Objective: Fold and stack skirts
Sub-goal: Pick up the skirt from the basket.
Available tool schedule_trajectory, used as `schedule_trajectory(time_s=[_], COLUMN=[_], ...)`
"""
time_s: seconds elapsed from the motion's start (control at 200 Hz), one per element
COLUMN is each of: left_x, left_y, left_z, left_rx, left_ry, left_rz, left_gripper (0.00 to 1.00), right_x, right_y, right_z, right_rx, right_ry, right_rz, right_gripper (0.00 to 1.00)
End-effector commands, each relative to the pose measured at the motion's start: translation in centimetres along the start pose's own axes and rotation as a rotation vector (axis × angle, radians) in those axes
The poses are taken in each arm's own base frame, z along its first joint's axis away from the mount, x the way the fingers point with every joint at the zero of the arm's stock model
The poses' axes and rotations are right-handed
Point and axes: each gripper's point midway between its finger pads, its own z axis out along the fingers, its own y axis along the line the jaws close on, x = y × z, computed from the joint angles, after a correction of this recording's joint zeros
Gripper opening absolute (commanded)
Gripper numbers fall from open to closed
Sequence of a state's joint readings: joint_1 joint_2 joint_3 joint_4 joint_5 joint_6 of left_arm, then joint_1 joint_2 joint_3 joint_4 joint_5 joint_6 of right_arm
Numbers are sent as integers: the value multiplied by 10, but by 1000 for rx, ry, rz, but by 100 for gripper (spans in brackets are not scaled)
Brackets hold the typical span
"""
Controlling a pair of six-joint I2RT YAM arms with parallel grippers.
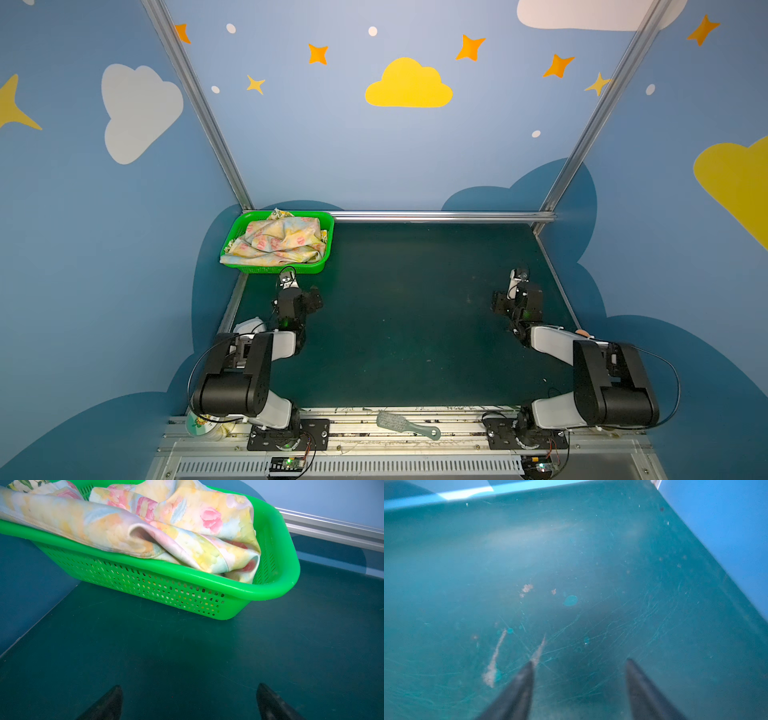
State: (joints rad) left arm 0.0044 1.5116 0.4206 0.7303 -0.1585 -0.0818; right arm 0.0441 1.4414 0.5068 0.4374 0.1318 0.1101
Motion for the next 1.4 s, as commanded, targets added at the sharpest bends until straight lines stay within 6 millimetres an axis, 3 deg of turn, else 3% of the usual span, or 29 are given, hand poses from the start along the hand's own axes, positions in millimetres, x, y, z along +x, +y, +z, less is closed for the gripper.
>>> schedule_trajectory(time_s=[0.0, 0.1, 0.29, 0.415, 0.446, 0.461, 0.501, 0.671, 0.821, 0.981, 1.251, 1.392], left_x=[0, 0, -13, -47, -56, -61, -72, -120, -140, -146, -146, -136], left_y=[0, 0, -2, -7, -11, -12, -16, -13, -4, 3, 19, 23], left_z=[0, 0, -6, -20, -24, -26, -31, -35, -1, 52, 117, 139], left_rx=[3, 3, -5, -15, 3, 12, 28, -14, -37, -64, -154, -176], left_ry=[-4, -5, 26, 63, 50, 44, 34, 67, 229, 347, 449, 481], left_rz=[10, 10, 23, -31, -66, -82, -126, -248, -305, -324, -252, -205], left_gripper=[100, 100, 91, 88, 88, 88, 88, 92, 91, 88, 84, 74], right_x=[-8, -7, -14, -40, -37, -50, -60, -83, -92, -97, -101, -102], right_y=[2, 2, 4, 12, 13, 17, 23, 65, 108, 142, 165, 165], right_z=[1, 1, -2, -18, -20, -22, -27, -38, -35, -18, 4, 11], right_rx=[-3, -2, -6, 0, 6, 1, -11, -81, -221, -295, -324, -307], right_ry=[-17, -16, -32, 11, 34, 17, 22, 47, 84, 123, 190, 194], right_rz=[1, 1, -6, -50, -56, -53, -50, -92, -54, -53, -52, -50], right_gripper=[90, 98, 99, 99, 99, 99, 99, 97, 97, 95, 92, 92])
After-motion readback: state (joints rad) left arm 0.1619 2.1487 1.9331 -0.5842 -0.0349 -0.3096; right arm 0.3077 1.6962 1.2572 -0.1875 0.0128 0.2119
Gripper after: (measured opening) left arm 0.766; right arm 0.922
